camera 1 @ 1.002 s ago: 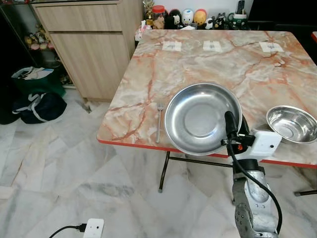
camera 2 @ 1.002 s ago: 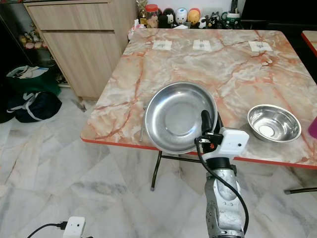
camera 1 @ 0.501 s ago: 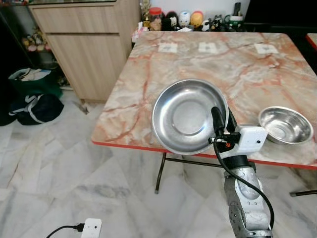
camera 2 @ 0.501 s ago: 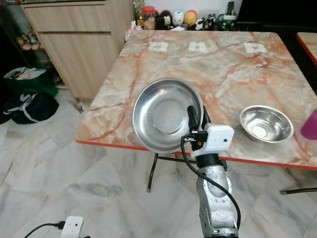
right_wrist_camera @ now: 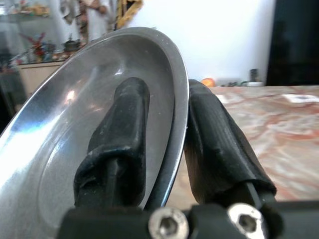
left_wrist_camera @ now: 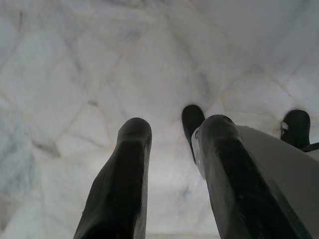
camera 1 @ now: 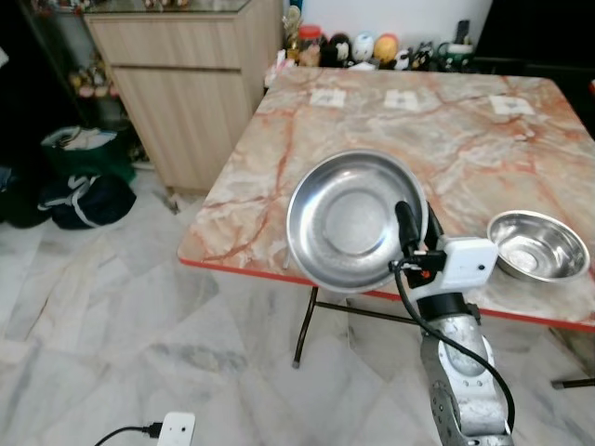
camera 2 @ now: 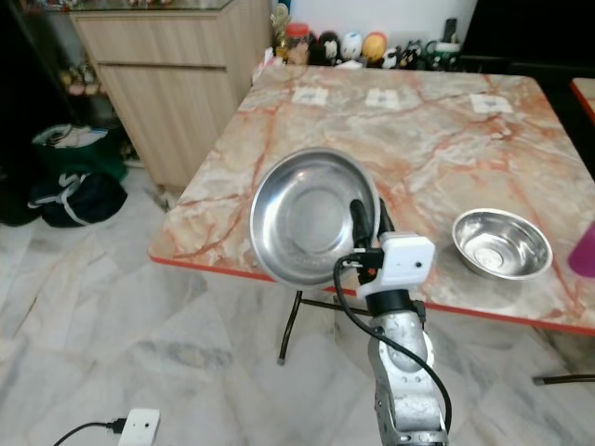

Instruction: Setting the table

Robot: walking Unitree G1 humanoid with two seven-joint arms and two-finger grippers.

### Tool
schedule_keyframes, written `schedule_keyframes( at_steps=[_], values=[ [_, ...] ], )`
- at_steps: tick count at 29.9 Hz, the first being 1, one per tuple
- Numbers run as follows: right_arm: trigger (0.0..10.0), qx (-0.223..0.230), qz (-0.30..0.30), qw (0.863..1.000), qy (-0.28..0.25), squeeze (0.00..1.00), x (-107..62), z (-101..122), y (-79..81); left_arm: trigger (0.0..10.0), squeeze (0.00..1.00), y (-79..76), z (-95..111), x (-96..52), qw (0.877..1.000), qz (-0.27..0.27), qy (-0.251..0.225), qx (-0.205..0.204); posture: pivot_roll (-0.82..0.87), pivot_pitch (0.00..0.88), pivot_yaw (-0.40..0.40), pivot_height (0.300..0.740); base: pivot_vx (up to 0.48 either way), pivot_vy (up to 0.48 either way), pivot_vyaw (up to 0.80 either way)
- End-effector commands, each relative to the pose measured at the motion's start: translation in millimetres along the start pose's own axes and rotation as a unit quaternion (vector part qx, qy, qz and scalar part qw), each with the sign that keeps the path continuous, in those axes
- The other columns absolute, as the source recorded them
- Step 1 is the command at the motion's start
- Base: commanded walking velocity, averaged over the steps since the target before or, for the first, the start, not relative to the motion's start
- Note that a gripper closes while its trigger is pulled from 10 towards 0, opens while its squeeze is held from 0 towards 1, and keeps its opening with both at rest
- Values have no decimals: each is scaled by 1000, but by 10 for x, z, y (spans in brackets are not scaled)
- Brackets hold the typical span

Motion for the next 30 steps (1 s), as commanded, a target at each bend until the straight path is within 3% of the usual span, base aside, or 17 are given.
schedule_keyframes(
  at_steps=[1,6,14,30],
  values=[
    [10000,-3,-3,1000,-14,0,1,82,-14,10000,0,31,-27,-7,1000,6,3,0,-97,0,22,740,0,0,-788],
    [10000,-4,-3,1000,-13,0,22,89,-9,10000,0,28,-21,-6,1000,7,1,4,-96,6,17,740,0,0,-788],
    [10000,-6,-11,1000,-13,0,39,94,-31,10000,0,31,-18,-7,1000,11,-1,2,-96,22,11,740,0,-454,-698],
    [10000,-10,-23,999,-34,0,128,208,-37,10000,0,34,-5,-5,1000,14,-4,2,-94,46,12,740,0,-462,0]
  ],
)
Point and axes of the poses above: a point about 5 cm out from each wrist's last joint towards the gripper, its own x axis pointing out of the wrist towards the gripper, its own z axis along the axis of the wrist's last joint, y = z × x, the point moved 3 cm from there along x, pointing out of the wrist towards the gripper, and after that the axes turned 13 degrees about -x, right-handed, at the moved point
